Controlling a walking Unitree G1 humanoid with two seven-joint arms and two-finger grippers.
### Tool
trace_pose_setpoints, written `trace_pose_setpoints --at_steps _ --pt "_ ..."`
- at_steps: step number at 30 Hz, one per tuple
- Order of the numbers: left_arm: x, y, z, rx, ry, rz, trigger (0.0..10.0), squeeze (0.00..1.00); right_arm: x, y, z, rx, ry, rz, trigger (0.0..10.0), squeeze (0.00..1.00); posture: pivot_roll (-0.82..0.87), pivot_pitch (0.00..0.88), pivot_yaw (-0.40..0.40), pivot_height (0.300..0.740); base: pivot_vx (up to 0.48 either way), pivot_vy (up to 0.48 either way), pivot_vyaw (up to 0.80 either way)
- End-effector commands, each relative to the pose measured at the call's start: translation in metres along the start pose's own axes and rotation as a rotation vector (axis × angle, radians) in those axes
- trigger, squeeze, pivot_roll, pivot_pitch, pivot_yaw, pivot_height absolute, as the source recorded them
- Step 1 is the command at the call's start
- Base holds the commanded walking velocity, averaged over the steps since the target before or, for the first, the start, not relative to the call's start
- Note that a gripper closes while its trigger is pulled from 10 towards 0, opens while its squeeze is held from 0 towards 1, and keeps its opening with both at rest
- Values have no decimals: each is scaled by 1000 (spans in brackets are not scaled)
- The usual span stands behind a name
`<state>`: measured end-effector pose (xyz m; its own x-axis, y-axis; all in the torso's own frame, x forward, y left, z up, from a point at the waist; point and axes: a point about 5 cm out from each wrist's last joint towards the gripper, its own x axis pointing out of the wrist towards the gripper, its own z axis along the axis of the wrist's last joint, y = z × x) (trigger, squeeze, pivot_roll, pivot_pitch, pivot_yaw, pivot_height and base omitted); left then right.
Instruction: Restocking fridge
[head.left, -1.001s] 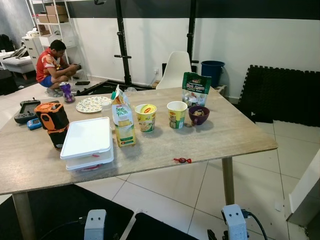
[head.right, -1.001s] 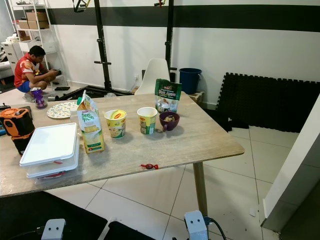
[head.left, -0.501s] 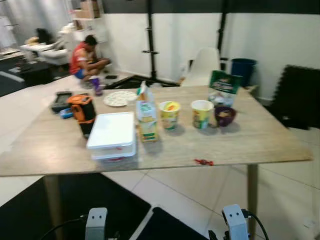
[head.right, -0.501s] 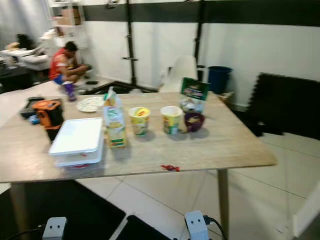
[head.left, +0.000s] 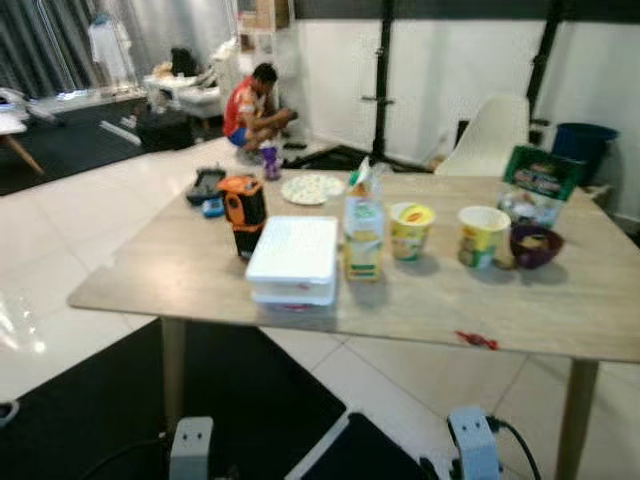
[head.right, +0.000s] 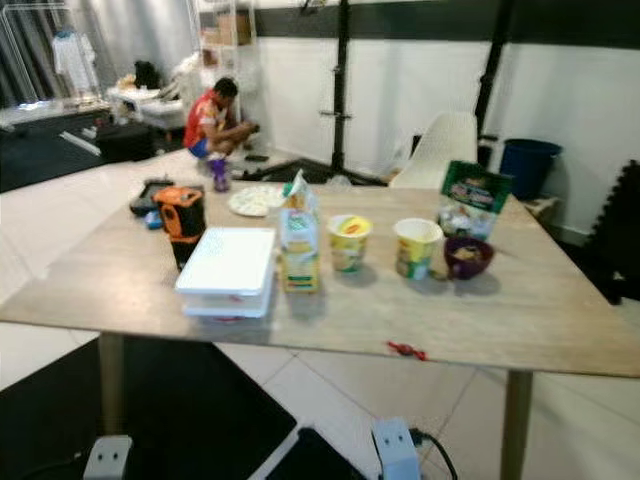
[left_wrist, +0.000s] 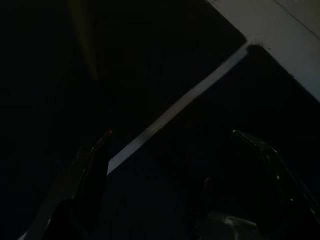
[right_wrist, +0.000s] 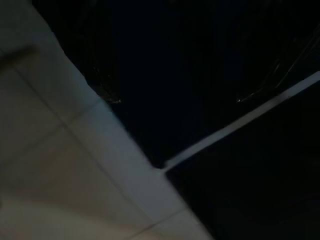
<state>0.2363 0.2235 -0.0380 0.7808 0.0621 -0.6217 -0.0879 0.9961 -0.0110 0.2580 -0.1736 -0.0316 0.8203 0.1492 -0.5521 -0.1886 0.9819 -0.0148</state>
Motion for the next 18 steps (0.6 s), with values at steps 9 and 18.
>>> trace_pose_setpoints --at_steps 9,18 --pt "-3 3 -8 -4 31 9 10000 0 -2 -3 -6 25 27 -20 10000 0 44 80 8 734 0 0 0" --pt "-3 3 -8 -5 34 6 10000 0 -2 -5 -7 36 40 -31 10000 0 46 83 7 734 0 0 0"
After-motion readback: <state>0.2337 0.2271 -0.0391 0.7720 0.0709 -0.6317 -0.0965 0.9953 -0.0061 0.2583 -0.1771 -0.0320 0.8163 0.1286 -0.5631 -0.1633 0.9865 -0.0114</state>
